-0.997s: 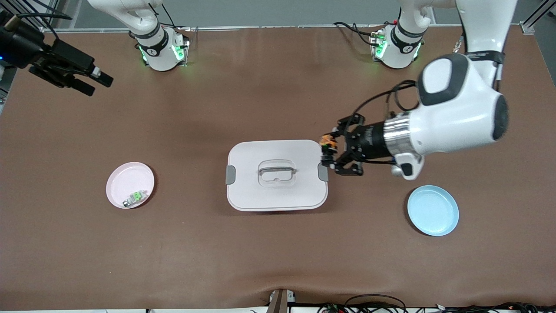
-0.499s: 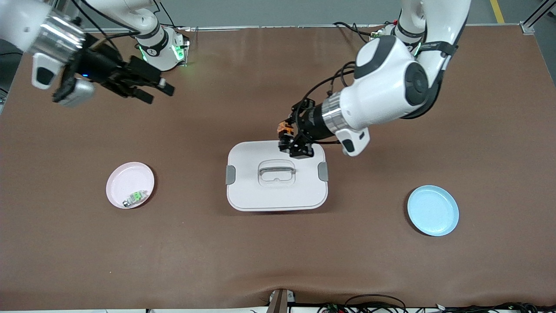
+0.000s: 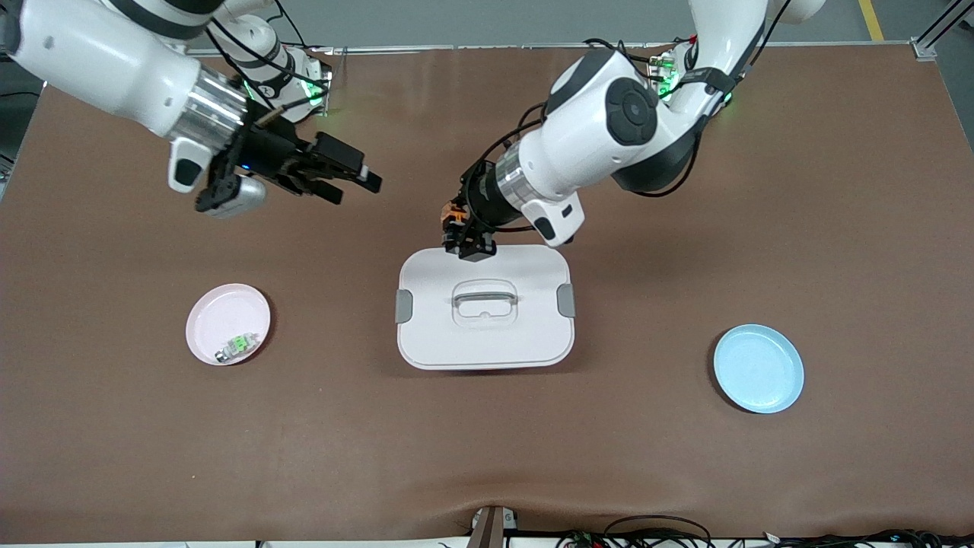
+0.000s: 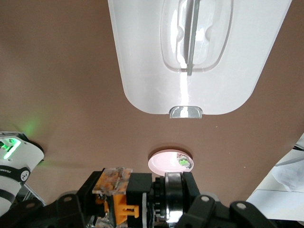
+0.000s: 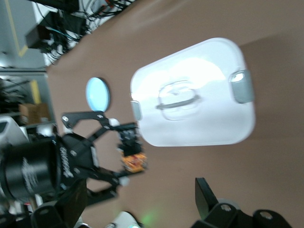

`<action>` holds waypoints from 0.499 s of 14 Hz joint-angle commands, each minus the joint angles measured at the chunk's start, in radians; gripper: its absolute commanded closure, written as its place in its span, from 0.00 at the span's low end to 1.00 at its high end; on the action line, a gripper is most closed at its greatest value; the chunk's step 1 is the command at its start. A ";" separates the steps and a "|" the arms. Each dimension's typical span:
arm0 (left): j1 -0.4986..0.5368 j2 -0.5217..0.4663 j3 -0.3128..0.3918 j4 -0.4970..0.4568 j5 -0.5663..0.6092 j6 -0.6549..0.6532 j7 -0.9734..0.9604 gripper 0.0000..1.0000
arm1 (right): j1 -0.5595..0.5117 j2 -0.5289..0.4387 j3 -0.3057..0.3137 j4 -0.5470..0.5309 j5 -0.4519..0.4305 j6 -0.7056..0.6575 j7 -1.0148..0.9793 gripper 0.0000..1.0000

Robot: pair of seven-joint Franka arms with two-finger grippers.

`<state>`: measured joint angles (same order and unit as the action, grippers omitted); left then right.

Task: Transfer orange switch to right arm and place
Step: 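Carry the switch over the box while the right gripper reaches toward it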

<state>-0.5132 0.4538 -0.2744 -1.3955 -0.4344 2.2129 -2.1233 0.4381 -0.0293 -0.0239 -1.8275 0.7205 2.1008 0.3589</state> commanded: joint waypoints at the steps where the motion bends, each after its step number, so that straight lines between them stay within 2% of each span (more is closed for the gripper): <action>1: -0.050 0.002 0.012 0.006 0.025 0.065 -0.033 0.85 | 0.051 -0.015 -0.011 -0.067 0.045 0.099 0.003 0.00; 4: -0.080 0.005 0.011 0.006 0.023 0.137 -0.061 0.84 | 0.056 0.009 -0.011 -0.082 0.072 0.110 -0.069 0.00; 7: -0.087 0.008 0.006 0.004 0.022 0.142 -0.058 0.82 | 0.037 0.011 -0.016 -0.114 0.103 0.087 -0.188 0.00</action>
<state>-0.5915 0.4592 -0.2732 -1.3956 -0.4322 2.3384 -2.1619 0.4842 -0.0092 -0.0313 -1.9117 0.7857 2.1979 0.2470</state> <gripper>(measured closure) 0.278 0.000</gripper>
